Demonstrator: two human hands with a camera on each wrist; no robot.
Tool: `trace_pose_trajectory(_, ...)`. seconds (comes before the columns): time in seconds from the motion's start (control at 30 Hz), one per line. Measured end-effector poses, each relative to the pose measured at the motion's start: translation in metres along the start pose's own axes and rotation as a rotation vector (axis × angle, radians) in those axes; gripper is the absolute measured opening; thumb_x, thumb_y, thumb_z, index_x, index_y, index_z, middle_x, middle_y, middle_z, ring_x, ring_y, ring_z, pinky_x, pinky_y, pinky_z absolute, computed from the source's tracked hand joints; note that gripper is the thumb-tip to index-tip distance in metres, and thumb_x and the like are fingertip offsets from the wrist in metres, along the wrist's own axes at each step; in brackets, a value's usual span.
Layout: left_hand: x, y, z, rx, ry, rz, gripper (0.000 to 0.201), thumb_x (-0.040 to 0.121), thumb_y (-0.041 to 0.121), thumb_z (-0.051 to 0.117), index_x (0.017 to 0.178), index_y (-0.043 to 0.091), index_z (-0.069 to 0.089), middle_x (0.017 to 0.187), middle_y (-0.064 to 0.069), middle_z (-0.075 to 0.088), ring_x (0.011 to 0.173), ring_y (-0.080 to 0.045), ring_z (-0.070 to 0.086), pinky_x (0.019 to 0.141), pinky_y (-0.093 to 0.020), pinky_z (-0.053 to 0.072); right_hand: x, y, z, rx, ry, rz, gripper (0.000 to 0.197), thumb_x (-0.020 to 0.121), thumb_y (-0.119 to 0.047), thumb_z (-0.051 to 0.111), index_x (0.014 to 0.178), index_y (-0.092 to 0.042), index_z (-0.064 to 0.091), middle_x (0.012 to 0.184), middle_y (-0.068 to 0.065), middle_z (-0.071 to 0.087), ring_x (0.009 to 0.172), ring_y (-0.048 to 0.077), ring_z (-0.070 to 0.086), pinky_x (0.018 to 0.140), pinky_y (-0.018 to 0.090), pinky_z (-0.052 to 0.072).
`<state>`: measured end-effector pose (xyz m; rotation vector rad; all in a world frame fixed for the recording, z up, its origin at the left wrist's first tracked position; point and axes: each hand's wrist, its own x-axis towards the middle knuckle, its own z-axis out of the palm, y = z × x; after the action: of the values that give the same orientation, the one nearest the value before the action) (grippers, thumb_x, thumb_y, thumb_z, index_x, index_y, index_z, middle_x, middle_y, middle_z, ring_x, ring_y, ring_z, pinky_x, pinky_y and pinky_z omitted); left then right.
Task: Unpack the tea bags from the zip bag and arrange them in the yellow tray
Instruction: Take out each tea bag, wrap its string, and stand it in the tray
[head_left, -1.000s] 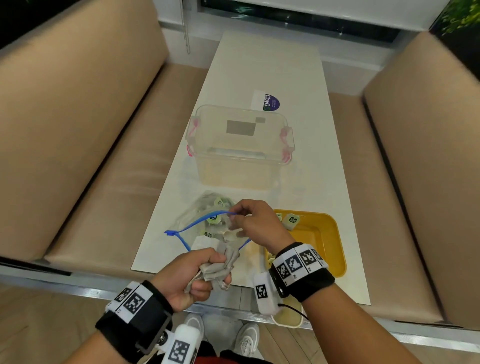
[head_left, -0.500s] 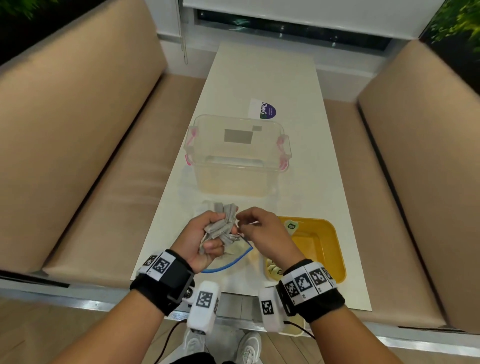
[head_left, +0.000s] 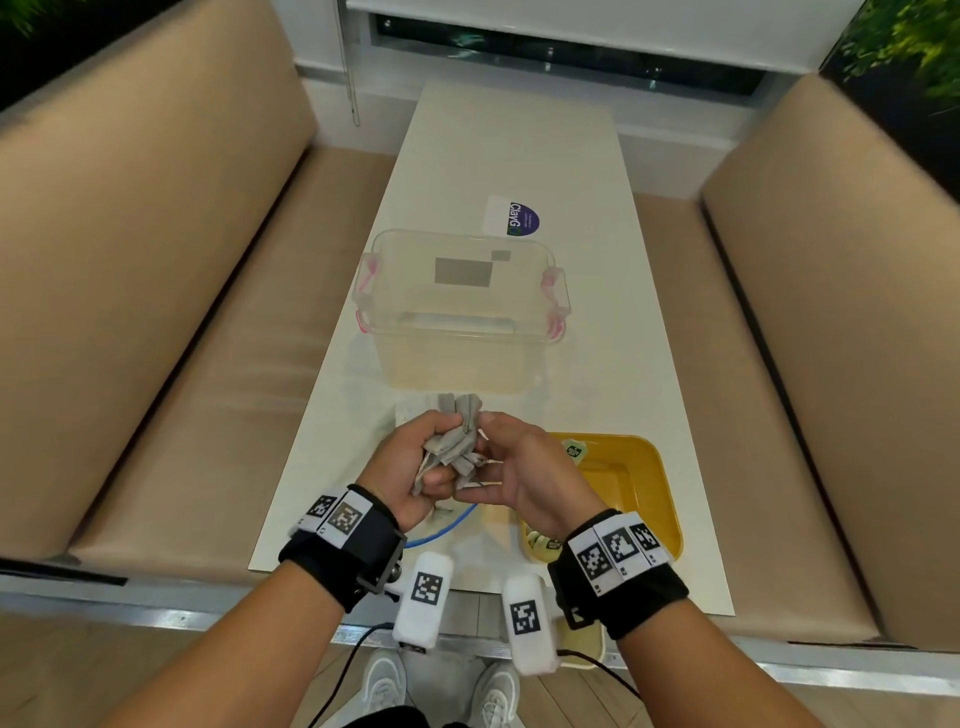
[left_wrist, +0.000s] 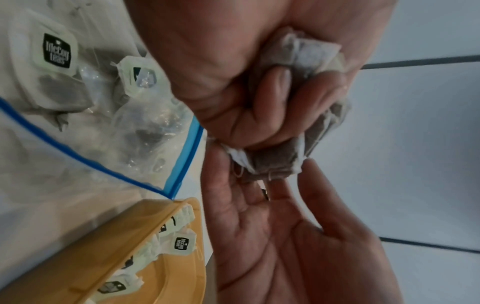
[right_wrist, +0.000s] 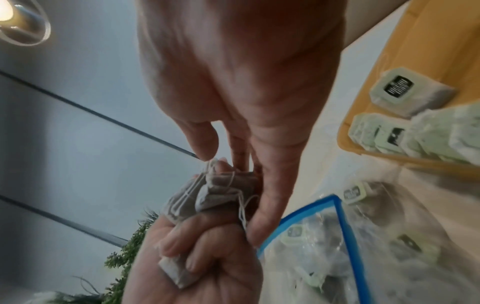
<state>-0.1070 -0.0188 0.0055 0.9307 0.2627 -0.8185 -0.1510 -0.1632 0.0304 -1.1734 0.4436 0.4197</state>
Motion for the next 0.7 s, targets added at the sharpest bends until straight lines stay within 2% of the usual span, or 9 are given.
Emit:
trace_pose_trajectory(0.07,0.003,0.002,-0.001,-0.062,0.015,0.024,0.028,0.079,0.027,0.060,0.093,0.003,0.065,0.069,-0.010,0.047,0.028,-0.006,0.031,0.031,-0.014,0.021,0.000,0.002,-0.001,0.030,-0.036,-0.006,0.031,0.095,-0.009,0.048,0.123,-0.002,0.059,0.112,0.027,0.065,0.099,0.043,0.064,0.096,0.054,0.049)
trace_pose_trajectory(0.13,0.005,0.004,-0.001,-0.113,0.007,0.032,0.027,0.080,0.026,0.059,0.086,0.002,0.070,0.077,-0.007,0.042,0.027,-0.006,0.031,0.030,-0.014,0.022,0.002,0.006,-0.002,0.021,-0.042,-0.014,0.040,0.086,0.008,0.048,0.124,-0.001,0.054,0.117,0.033,0.063,0.106,0.048,0.063,0.100,0.052,0.049)
trace_pose_trajectory(0.2,0.005,0.005,0.001,-0.150,-0.011,0.030,0.028,0.083,0.026,0.056,0.082,0.006,0.077,0.079,-0.005,0.040,0.028,-0.005,0.031,0.029,-0.014,0.022,0.004,0.011,0.001,-0.026,-0.027,-0.042,0.043,0.084,0.014,0.053,0.123,-0.002,0.052,0.115,0.031,0.065,0.107,0.048,0.063,0.090,0.046,0.053)
trace_pose_trajectory(0.3,0.003,0.007,0.004,-0.161,-0.014,0.009,0.037,0.090,0.027,0.050,0.079,0.008,0.080,0.075,-0.008,0.052,0.028,-0.004,0.030,0.030,-0.014,0.020,0.006,0.017,0.004,-0.072,0.040,-0.095,0.041,0.085,0.013,0.058,0.122,-0.004,0.055,0.110,0.025,0.069,0.096,0.042,0.067,0.071,0.036,0.056)
trace_pose_trajectory(0.4,0.002,0.008,0.003,-0.194,-0.007,-0.017,0.037,0.085,0.031,0.054,0.079,0.002,0.078,0.076,-0.011,0.061,0.028,-0.004,0.031,0.031,-0.014,0.019,0.005,0.018,0.005,-0.122,0.118,-0.137,0.027,0.086,0.007,0.063,0.111,-0.003,0.061,0.100,0.020,0.072,0.081,0.030,0.068,0.061,0.030,0.053)
trace_pose_trajectory(0.47,0.001,0.008,0.002,-0.206,0.001,-0.025,0.040,0.090,0.031,0.052,0.079,0.004,0.079,0.083,-0.011,0.062,0.029,-0.004,0.031,0.032,-0.014,0.019,0.005,0.018,0.004,-0.185,0.165,-0.164,0.014,0.088,0.002,0.064,0.101,-0.003,0.064,0.089,0.017,0.073,0.073,0.026,0.068,0.058,0.029,0.051)
trace_pose_trajectory(0.53,0.000,0.009,0.001,-0.217,0.003,-0.030,0.044,0.095,0.032,0.047,0.078,0.008,0.080,0.089,-0.008,0.063,0.031,-0.004,0.031,0.034,-0.013,0.019,0.005,0.019,0.002,-0.238,0.199,-0.186,0.007,0.090,-0.002,0.064,0.097,-0.004,0.065,0.085,0.015,0.073,0.069,0.024,0.069,0.057,0.029,0.050)
trace_pose_trajectory(0.7,0.002,0.007,0.000,-0.221,0.034,0.015,0.044,0.097,0.027,0.044,0.074,0.014,0.080,0.091,-0.006,0.064,0.035,-0.005,0.032,0.037,-0.014,0.022,0.004,0.014,-0.002,-0.324,0.256,-0.226,0.009,0.091,-0.004,0.062,0.098,-0.005,0.067,0.087,0.013,0.074,0.068,0.025,0.071,0.055,0.028,0.052)
